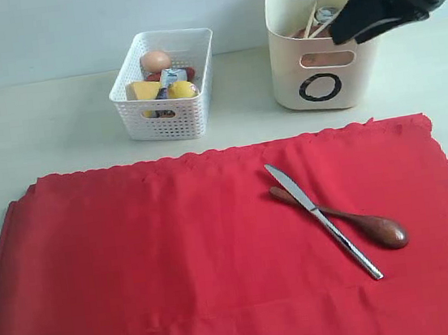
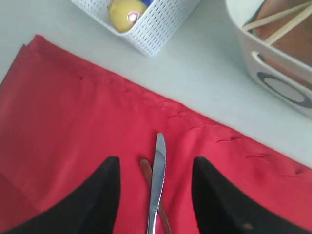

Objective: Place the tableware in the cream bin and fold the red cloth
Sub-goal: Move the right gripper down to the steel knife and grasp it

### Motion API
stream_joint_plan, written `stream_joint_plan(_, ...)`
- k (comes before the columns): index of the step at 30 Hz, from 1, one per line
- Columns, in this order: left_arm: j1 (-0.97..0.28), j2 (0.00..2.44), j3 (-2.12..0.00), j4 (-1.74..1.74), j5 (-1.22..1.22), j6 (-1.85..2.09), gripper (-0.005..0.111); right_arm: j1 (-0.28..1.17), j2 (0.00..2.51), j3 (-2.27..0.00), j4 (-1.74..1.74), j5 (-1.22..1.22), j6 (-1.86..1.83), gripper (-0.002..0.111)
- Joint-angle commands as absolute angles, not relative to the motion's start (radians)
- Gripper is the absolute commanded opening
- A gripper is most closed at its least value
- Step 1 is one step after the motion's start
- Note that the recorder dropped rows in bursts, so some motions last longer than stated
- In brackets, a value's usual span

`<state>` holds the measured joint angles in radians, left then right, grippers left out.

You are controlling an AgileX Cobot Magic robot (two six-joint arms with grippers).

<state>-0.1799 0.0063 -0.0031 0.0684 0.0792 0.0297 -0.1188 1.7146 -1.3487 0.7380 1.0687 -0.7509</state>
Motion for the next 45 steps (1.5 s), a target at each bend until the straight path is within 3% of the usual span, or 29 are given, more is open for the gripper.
stream_joint_plan(1,-0.188,0.0,0.0,0.068,0.08,0.03,0.0,-0.018,1.706,-1.298,0.64,0.986,-0.72,0.045)
stream_joint_plan(10,-0.188,0.0,0.0,0.068,0.08,0.03,0.0,0.163,1.71,-1.194,0.331,0.83,-0.538,0.045)
stream_joint_plan(26,-0.188,0.0,0.0,0.068,0.08,0.03,0.0,0.366,1.838,-1.087,0.175,0.67,-0.476,0.045)
stream_joint_plan(45,-0.188,0.0,0.0,0.068,0.08,0.03,0.0,0.384,1.996,-1.087,0.062,0.639,-0.33,0.042)
